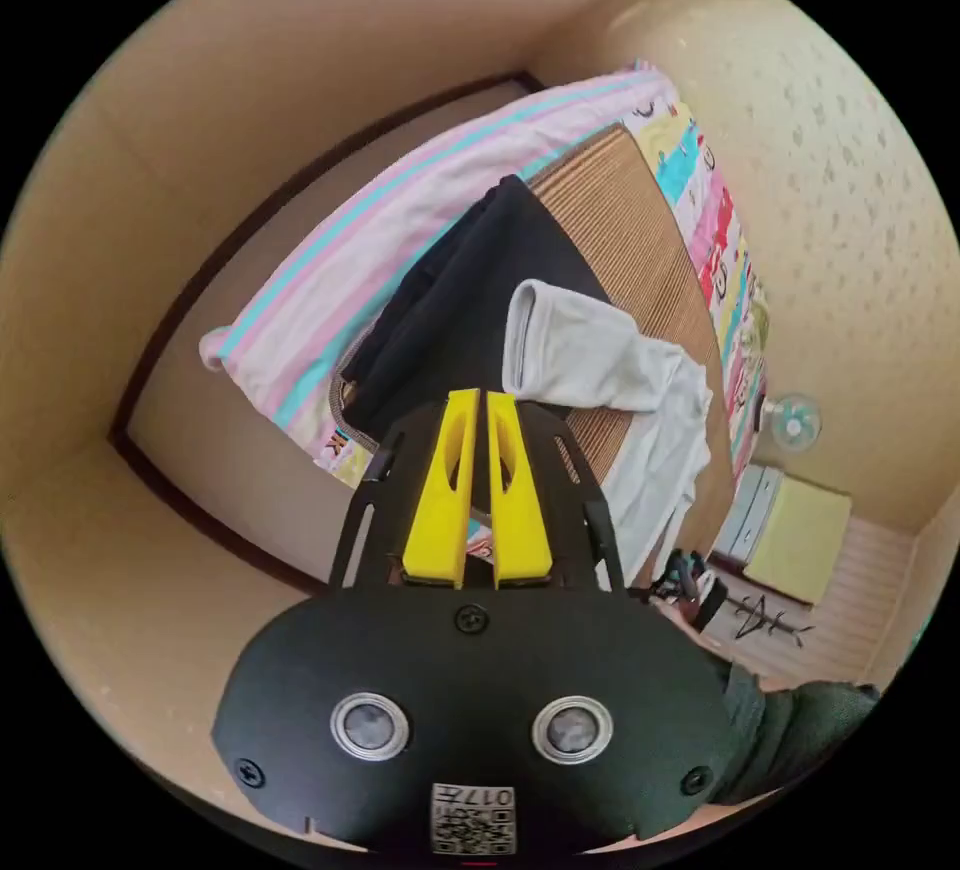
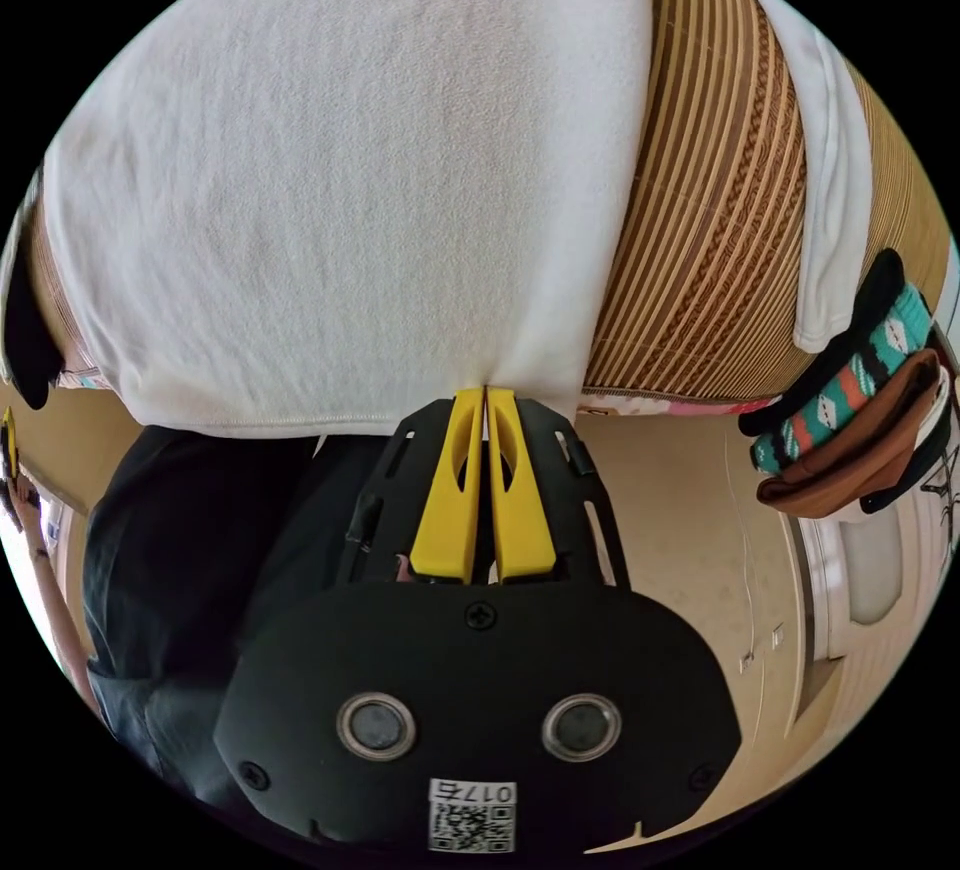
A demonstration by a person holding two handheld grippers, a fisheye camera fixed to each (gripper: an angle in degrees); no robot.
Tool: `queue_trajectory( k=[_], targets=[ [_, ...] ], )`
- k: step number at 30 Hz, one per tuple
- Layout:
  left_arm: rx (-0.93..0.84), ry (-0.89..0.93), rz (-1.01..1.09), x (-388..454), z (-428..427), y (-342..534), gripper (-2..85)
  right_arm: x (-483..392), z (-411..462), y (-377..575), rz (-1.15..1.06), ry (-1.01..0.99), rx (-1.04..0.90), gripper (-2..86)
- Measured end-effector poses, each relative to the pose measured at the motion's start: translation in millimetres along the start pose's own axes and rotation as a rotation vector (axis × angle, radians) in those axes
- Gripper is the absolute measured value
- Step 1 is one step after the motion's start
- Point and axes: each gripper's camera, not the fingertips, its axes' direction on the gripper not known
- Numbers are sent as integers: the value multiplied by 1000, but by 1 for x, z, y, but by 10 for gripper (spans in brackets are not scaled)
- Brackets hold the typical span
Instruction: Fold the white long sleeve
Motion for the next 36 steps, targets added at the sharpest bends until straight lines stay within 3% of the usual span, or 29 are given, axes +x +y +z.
queue_trajectory(
  k=[3,4,9,13,20,23,28,31,33,36],
  targets=[
    [281,499,-276,-71,13,50,102,6,7,3,-2,-19,-24,3],
    [290,534,-303,-76,20,56,111,10,11,3,6,-31,-39,3],
    [130,272,-203,-51,69,55,141,24,21,2,51,-76,-69,4],
    [127,268,-165,-42,93,45,137,28,24,2,21,-93,-65,5],
    [184,354,-382,-56,129,37,49,43,42,7,3,-120,-40,4],
    [160,380,-202,7,129,33,46,58,55,10,35,-190,-9,4],
    [134,381,354,195,167,79,46,86,80,14,86,-337,30,4],
    [-10,445,634,307,255,149,47,102,95,16,109,-430,34,4],
    [-240,505,798,373,354,220,64,112,104,19,121,-488,47,4],
    [-473,439,908,404,471,305,97,129,122,28,132,-601,108,5]
  ],
)
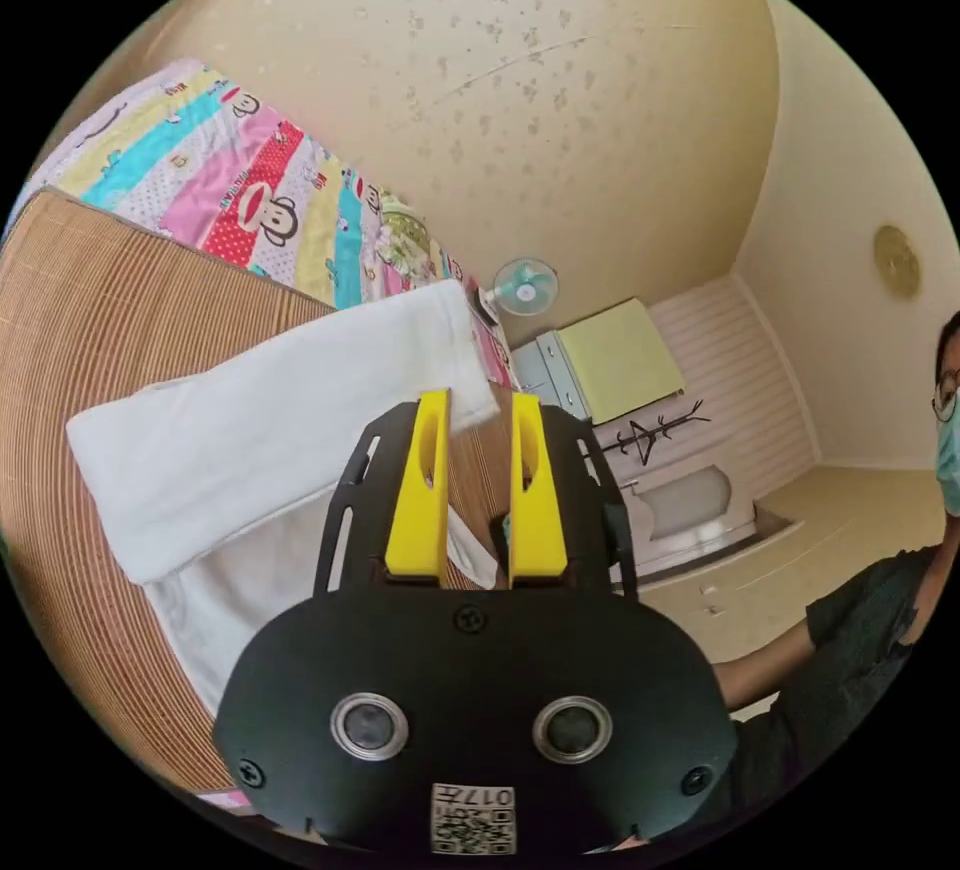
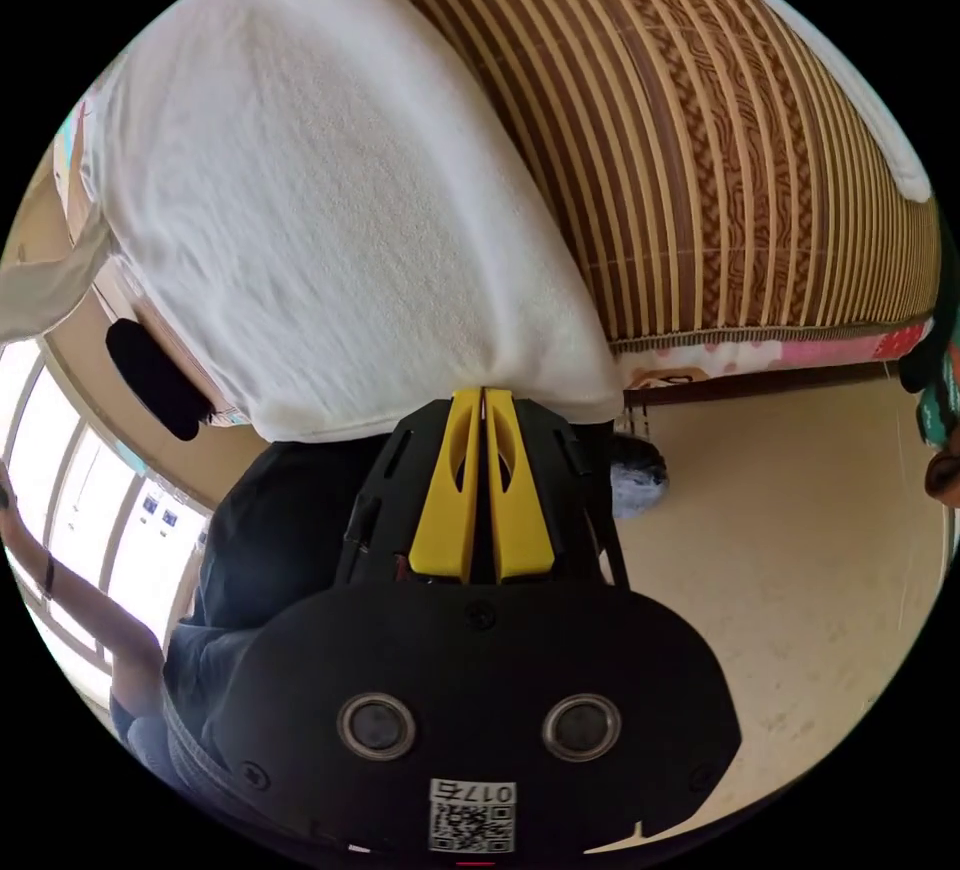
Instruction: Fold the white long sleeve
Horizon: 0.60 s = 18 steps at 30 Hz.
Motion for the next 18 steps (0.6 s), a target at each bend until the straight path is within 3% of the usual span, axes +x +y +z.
queue_trajectory(
  k=[5,8,10,13,18],
  targets=[
    [-323,-7,-112,-34,136,79,92,57,3,20,63,-256,162,16],
    [-489,-119,-120,-57,156,148,74,111,0,34,233,-596,354,40],
    [-573,-176,-160,-79,153,184,75,154,7,45,360,-1014,580,73],
    [-623,-224,-276,-120,128,225,76,190,33,46,561,-1408,822,109],
    [-585,-370,-357,-160,79,230,77,211,46,12,724,-1532,918,83]
  ],
)
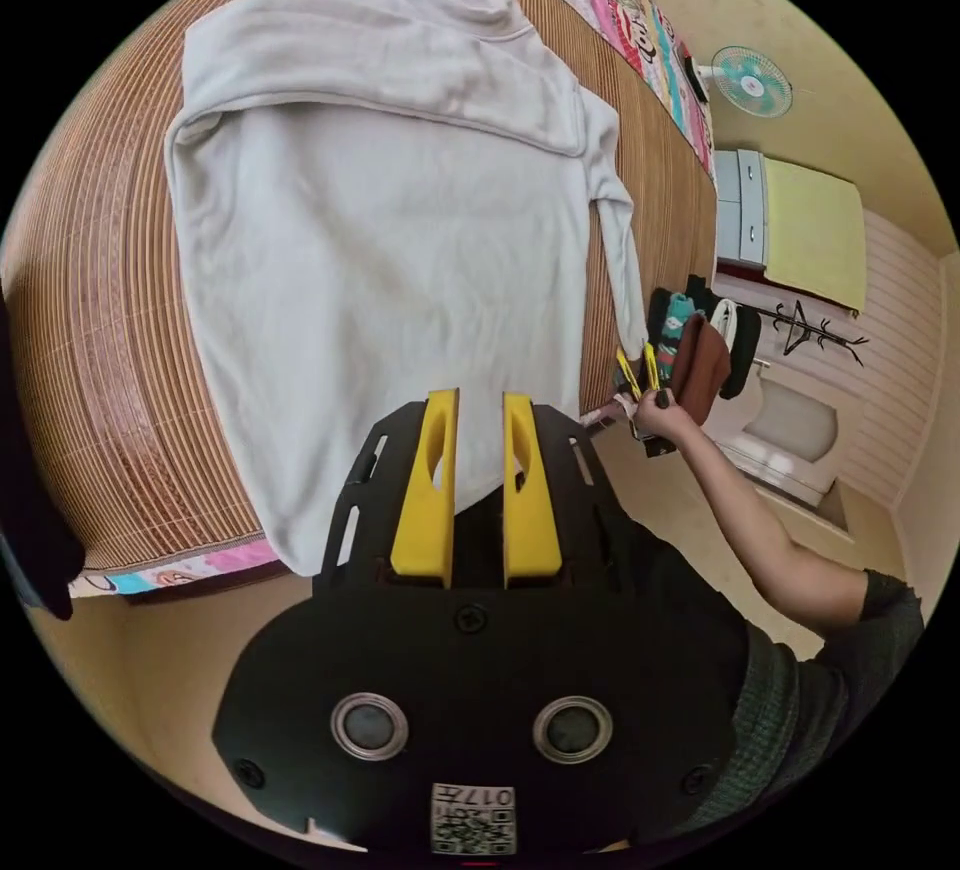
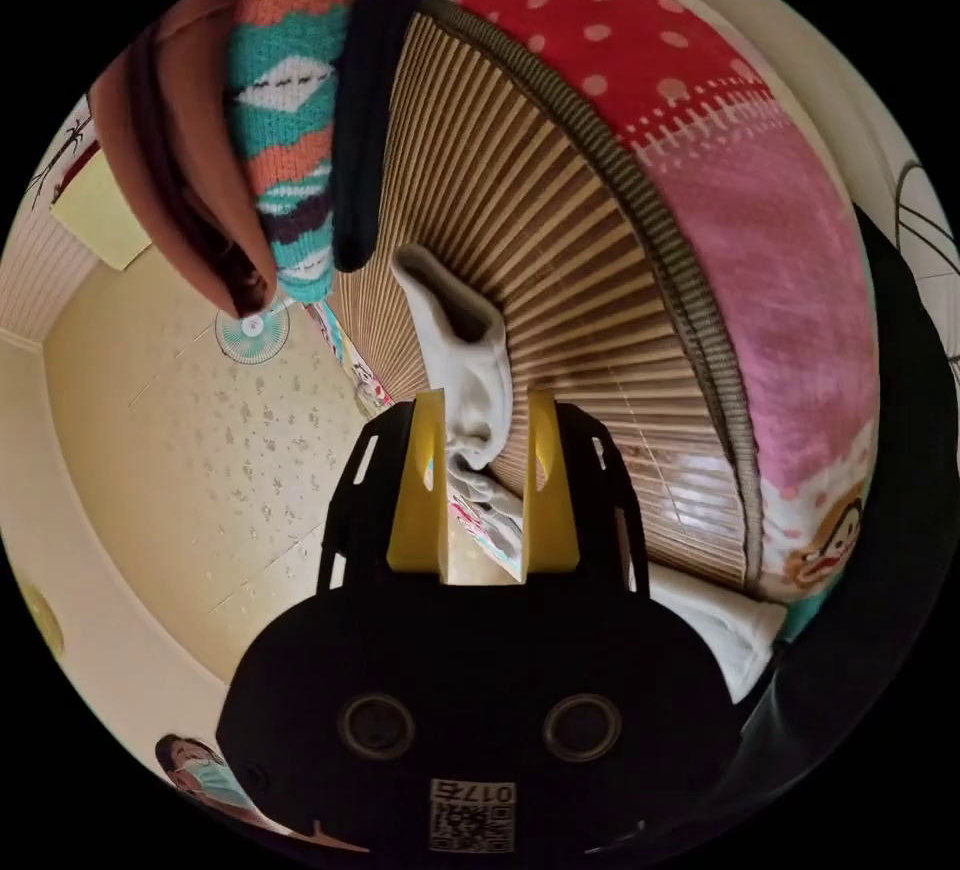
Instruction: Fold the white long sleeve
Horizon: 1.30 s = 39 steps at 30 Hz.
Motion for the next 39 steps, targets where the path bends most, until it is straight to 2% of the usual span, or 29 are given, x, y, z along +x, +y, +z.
queue_trajectory(
  k=[2,5,8,10,14,16,17,20,22,25,29,34,39],
  targets=[
    [23,-19,-2,-6,-10,-5,76,-11,10,-5,21,59,32,58],
    [52,-24,23,-8,-23,-13,75,-73,32,-2,-199,34,7,41],
    [79,3,51,-6,-30,-14,74,-165,61,30,-541,0,-79,35],
    [90,33,64,-6,-31,-11,75,-233,89,88,-830,-57,-183,36],
    [86,70,50,-16,-26,-1,75,-278,145,218,-1202,-125,-411,39],
    [74,77,19,-28,-22,4,76,-256,195,313,-1349,-92,-582,43],
    [68,86,-5,-37,-19,6,77,-243,210,334,-1358,-78,-637,45],
    [57,100,-57,-59,-19,11,78,-141,292,423,-1260,68,-1000,64],
    [57,97,-87,-73,-23,12,79,-34,337,473,-1247,376,-1304,77],
    [90,112,-126,-96,-43,12,81,65,331,482,-1265,708,-1434,78],
    [134,101,-151,-128,-76,17,83,106,282,437,-1216,873,-1434,78],
    [131,9,-147,-164,-99,25,98,79,199,321,-1054,1069,-1177,76],
    [91,12,-190,-197,-114,26,106,32,146,258,-1001,1180,-921,77]
  ],
)
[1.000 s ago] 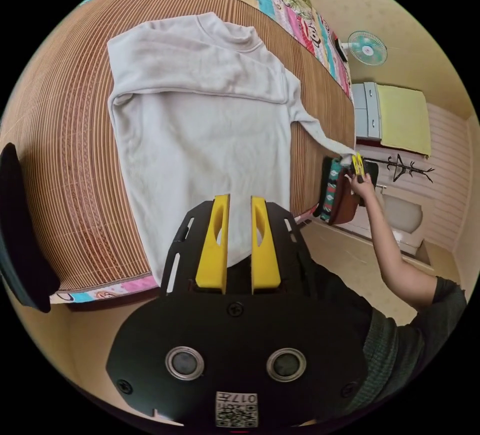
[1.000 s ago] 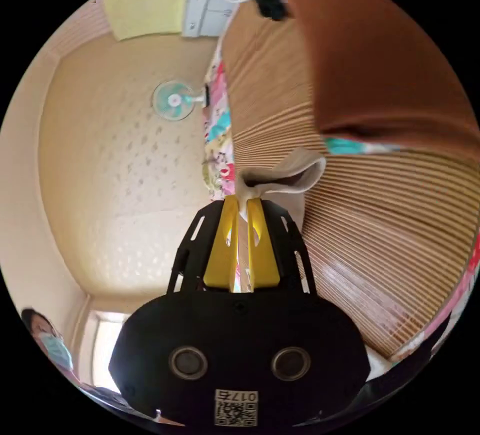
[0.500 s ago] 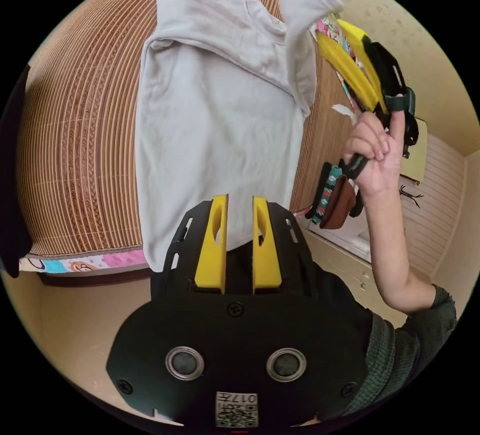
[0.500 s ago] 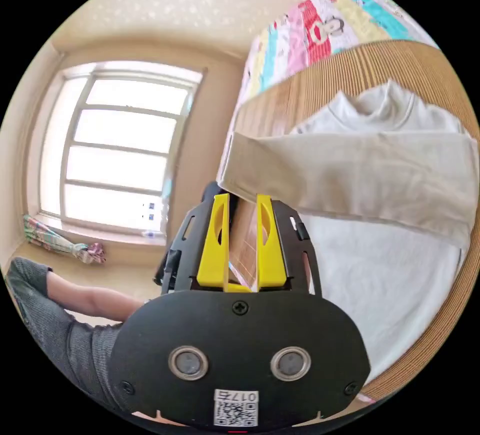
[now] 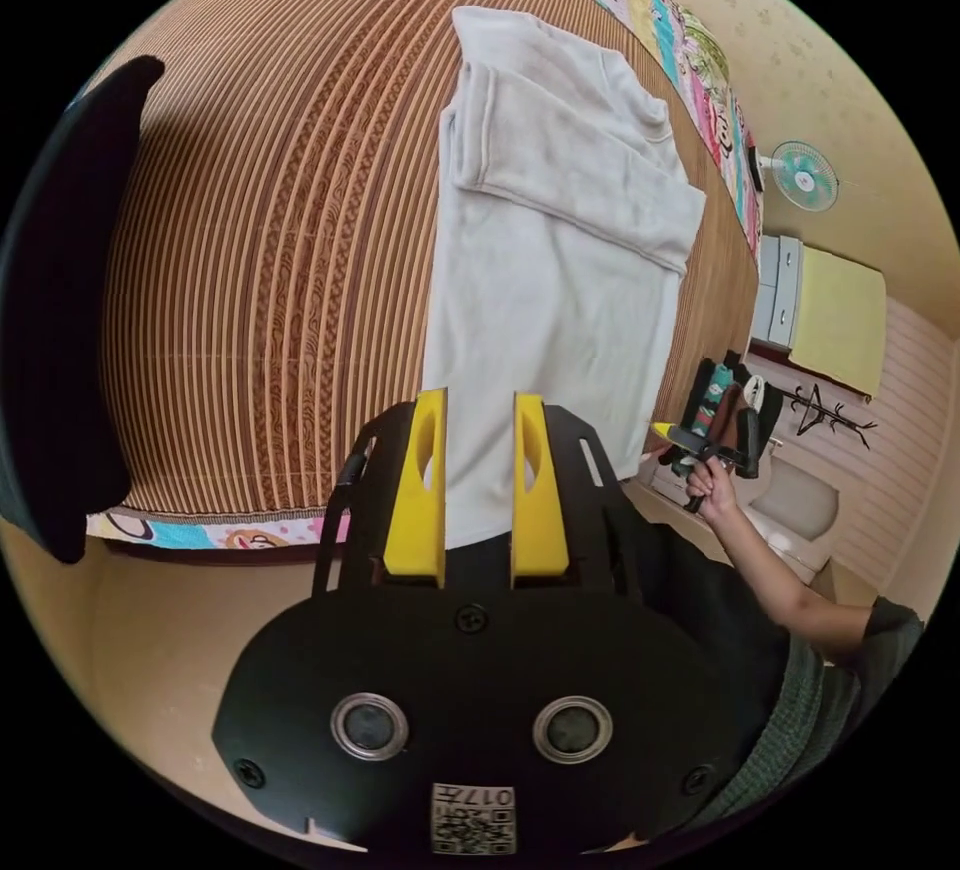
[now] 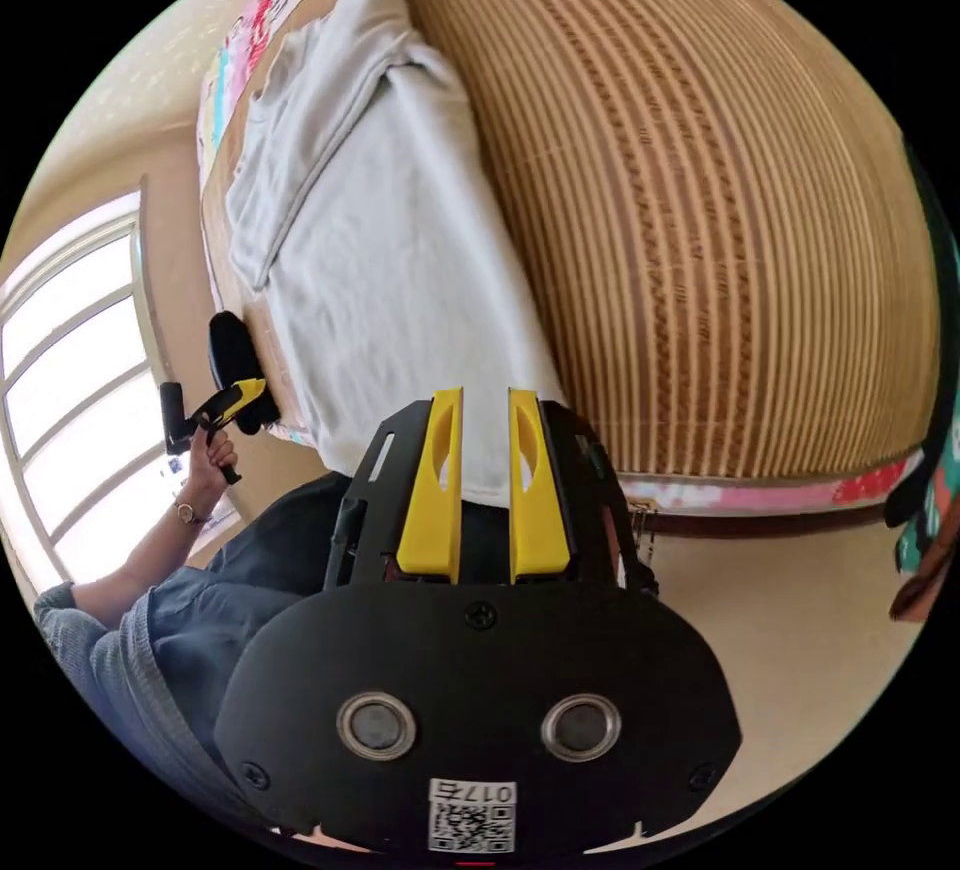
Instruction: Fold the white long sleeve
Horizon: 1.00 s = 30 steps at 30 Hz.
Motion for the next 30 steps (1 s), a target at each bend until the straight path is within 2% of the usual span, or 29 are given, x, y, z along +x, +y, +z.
queue_trajectory(
  k=[3,6,11,20,23,25,28,30],
  targets=[
    [-54,0,9,-15,0,11,120,20,-17,11,80,54,13,84],
    [-134,-117,79,-24,2,35,125,29,-11,16,85,72,-79,107],
    [-279,-123,67,-55,2,80,135,35,9,28,49,115,-229,123],
    [-332,-78,-30,-93,-42,83,112,83,-1,41,264,-149,-252,79],
    [-430,91,20,-96,-64,81,43,95,-13,46,272,-239,-260,47],
    [-439,167,120,-90,-93,87,41,98,-32,57,157,-332,-253,38],
    [-395,459,234,-91,-157,104,40,105,-72,85,15,-530,-152,31],
    [-289,672,299,-97,-218,126,38,111,-101,107,-51,-634,-49,28]
  ],
)
